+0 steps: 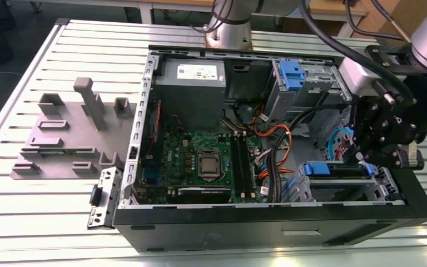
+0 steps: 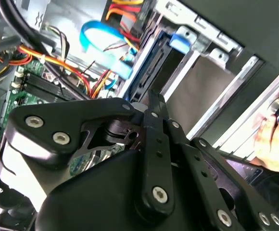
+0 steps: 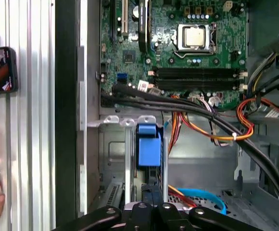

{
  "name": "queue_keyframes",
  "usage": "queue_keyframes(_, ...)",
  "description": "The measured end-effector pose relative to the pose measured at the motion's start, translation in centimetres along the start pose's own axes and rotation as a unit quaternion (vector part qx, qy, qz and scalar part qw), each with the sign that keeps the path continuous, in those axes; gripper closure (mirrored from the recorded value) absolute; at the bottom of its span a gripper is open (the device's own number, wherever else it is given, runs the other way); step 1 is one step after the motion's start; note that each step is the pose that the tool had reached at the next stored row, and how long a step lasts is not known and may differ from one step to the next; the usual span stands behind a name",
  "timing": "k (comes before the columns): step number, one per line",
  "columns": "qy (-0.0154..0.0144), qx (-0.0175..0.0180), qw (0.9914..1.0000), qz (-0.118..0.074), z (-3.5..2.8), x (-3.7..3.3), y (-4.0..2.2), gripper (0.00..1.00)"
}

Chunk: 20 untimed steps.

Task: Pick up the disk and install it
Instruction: 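Insert the first disk wire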

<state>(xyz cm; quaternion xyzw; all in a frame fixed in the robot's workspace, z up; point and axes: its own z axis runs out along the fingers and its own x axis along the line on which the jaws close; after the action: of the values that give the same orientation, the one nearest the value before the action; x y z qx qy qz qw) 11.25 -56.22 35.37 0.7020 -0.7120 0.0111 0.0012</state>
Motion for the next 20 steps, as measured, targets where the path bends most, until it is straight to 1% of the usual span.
queue_keyframes(3,0.0,0.0,1.0,0.0,0.02,-0.01,-0.39,0.89)
queue_keyframes(7,0.0,0.0,1.0,0.0,0.02,-0.01,-0.53,0.89)
queue_keyframes(16,0.0,0.0,1.0,0.0,0.02,-0.01,-0.56,0.89)
queue_keyframes(18,0.0,0.0,1.0,0.0,0.02,-0.01,-0.66,0.89)
queue_keyframes(20,0.0,0.0,1.0,0.0,0.02,-0.02,-0.91,0.89)
